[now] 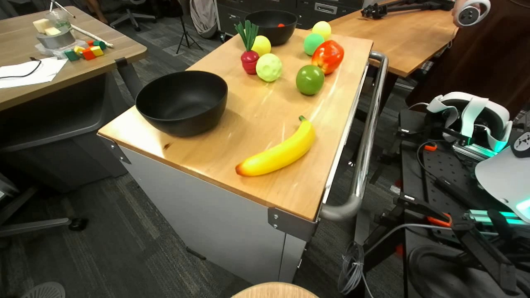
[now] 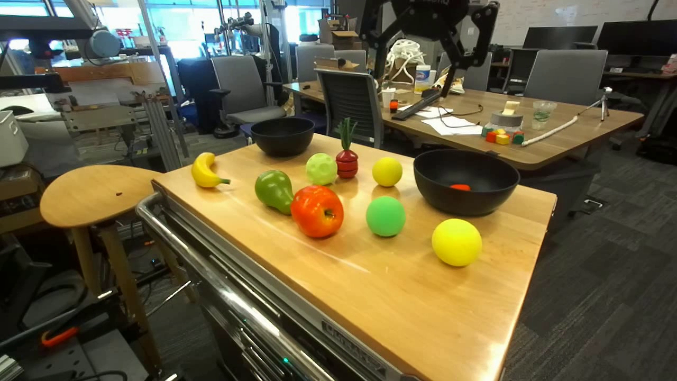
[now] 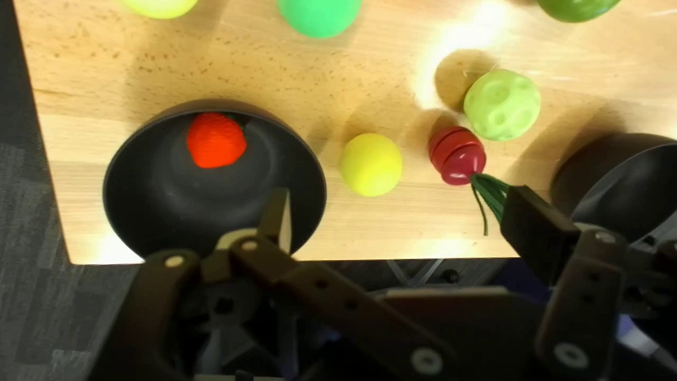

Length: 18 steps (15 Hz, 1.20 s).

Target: Take the fruits and vegetables out of the bowls and put them on the table

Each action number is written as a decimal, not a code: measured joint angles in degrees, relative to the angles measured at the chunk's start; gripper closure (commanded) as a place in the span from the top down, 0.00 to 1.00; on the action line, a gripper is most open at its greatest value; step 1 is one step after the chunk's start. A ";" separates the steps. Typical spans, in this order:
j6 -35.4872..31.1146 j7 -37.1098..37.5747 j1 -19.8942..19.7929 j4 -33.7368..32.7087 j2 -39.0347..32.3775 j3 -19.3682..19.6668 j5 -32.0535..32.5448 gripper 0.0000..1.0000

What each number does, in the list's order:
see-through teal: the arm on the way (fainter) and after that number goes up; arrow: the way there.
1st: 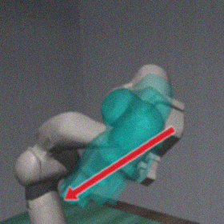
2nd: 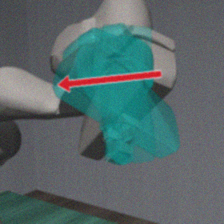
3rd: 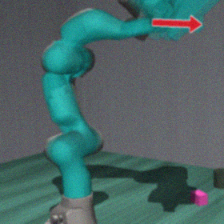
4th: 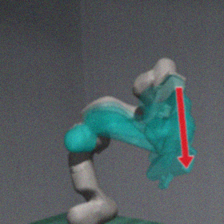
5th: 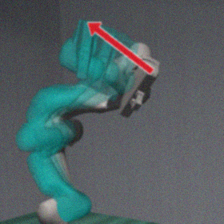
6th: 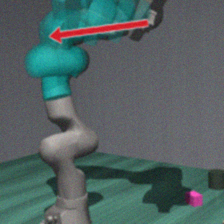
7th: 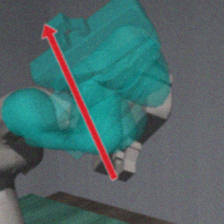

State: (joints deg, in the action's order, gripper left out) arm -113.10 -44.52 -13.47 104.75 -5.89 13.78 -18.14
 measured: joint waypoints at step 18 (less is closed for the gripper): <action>-9.98 15.02 -6.60 -16.00 -22.51 -4.17 -0.34 1.00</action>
State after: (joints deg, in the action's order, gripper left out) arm -123.08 -29.50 -20.07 88.75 -28.39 9.61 -18.47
